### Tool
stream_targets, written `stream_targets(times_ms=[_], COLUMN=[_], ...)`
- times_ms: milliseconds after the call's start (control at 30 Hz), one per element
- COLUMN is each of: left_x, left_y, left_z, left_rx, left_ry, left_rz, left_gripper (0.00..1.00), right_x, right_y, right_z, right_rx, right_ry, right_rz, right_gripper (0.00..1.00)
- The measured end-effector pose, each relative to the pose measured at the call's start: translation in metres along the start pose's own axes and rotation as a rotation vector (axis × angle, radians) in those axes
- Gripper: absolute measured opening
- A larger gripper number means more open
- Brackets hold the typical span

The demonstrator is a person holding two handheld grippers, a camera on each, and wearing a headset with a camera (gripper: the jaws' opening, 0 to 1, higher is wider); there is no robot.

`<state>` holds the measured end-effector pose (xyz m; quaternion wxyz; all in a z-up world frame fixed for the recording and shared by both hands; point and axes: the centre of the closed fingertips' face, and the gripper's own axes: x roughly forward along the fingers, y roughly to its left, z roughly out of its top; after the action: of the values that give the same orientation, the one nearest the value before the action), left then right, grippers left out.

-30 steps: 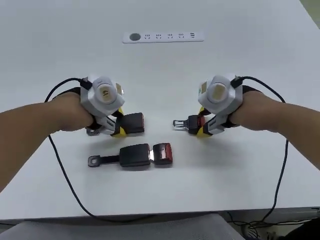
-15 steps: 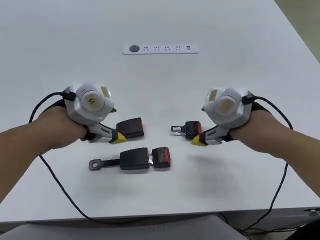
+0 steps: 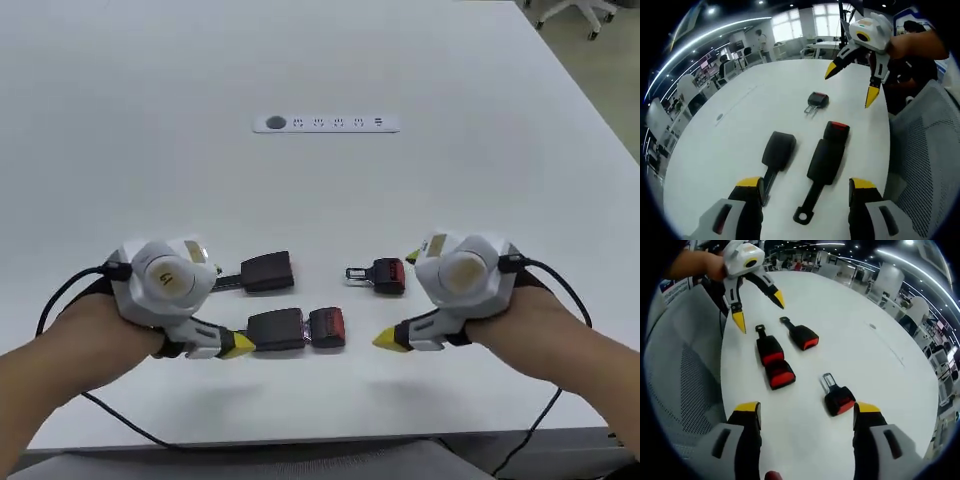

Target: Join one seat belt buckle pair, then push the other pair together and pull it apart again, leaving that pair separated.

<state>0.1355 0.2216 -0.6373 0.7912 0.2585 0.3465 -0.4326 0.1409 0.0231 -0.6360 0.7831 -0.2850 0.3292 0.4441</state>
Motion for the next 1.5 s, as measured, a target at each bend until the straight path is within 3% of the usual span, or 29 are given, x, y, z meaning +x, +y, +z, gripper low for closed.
stream_targets(times_ms=[200,267,333,400,433,500,600,667,767,1033,1267,1500], left_x=[-0.013,-0.016,-0.020,-0.024,-0.026,-0.027,-0.031,-0.032,-0.030,-0.031,-0.032,-0.034], left_y=[0.003,0.008,0.007,0.004,0.003,0.006,0.004,0.004,0.002,-0.003,-0.009,-0.008], left_z=[-0.022,-0.035,-0.041,-0.046,-0.053,-0.058,-0.058,-0.061,-0.065,-0.057,-0.065,-0.059], left_rx=[-0.061,-0.105,-0.135,-0.157,-0.183,-0.203,-0.229,-0.232,-0.239,-0.246,-0.233,-0.234], left_ry=[-0.005,0.001,-0.005,0.004,0.030,0.021,0.011,0.010,0.014,-0.010,0.004,-0.017], left_rz=[0.043,0.067,0.070,0.076,0.081,0.090,0.100,0.107,0.097,0.095,0.088,0.088], left_gripper=[0.78,0.82,0.84,0.89,0.91,0.98,1.00,1.00,1.00,1.00,1.00,1.00], right_x=[-0.009,-0.011,-0.010,-0.011,-0.012,-0.014,-0.016,-0.018,-0.014,-0.015,-0.020,-0.024], right_y=[0.005,0.005,0.002,0.002,0.001,0.001,-0.006,-0.005,0.000,0.003,0.000,0.006], right_z=[-0.013,-0.017,-0.023,-0.026,-0.029,-0.034,-0.040,-0.036,-0.040,-0.048,-0.042,-0.040], right_rx=[0.033,0.053,0.081,0.096,0.112,0.148,0.177,0.182,0.185,0.194,0.217,0.218], right_ry=[-0.004,-0.005,-0.012,-0.020,-0.023,-0.025,-0.029,-0.058,-0.052,-0.045,-0.089,-0.088], right_rz=[-0.008,-0.011,-0.015,-0.019,-0.022,-0.035,-0.091,-0.090,-0.085,-0.094,-0.118,-0.120], right_gripper=[0.81,0.83,0.86,0.89,0.90,0.96,1.00,1.00,1.00,1.00,1.00,1.00])
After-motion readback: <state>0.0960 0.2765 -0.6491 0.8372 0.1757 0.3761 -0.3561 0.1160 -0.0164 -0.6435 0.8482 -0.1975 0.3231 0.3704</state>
